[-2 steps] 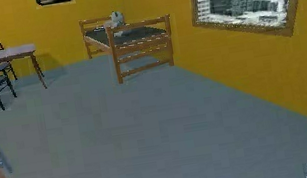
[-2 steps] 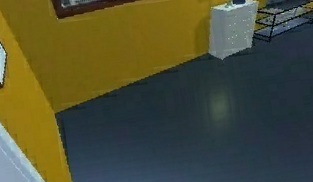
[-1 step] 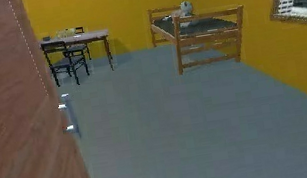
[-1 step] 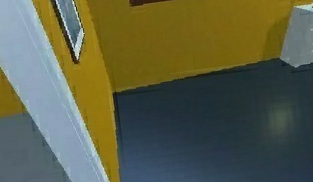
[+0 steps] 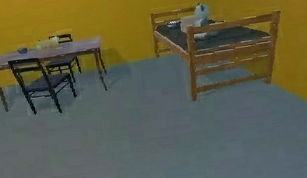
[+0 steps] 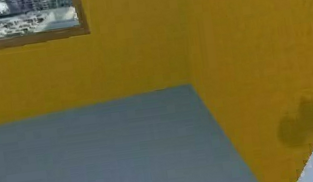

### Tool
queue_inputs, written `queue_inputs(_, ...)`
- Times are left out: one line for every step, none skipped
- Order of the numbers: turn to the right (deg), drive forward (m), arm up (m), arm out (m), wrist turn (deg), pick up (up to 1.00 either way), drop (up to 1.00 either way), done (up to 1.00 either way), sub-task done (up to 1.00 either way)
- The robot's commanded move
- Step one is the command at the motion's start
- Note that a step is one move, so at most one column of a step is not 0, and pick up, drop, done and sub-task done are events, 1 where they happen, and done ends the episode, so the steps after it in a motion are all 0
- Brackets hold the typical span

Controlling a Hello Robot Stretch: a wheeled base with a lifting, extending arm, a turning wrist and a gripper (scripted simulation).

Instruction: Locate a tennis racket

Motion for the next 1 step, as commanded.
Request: queue_inputs(0.0, 1.0, 0.0, 0.0, 0.0, 0.0, 0.0, 0.0, 0.0)
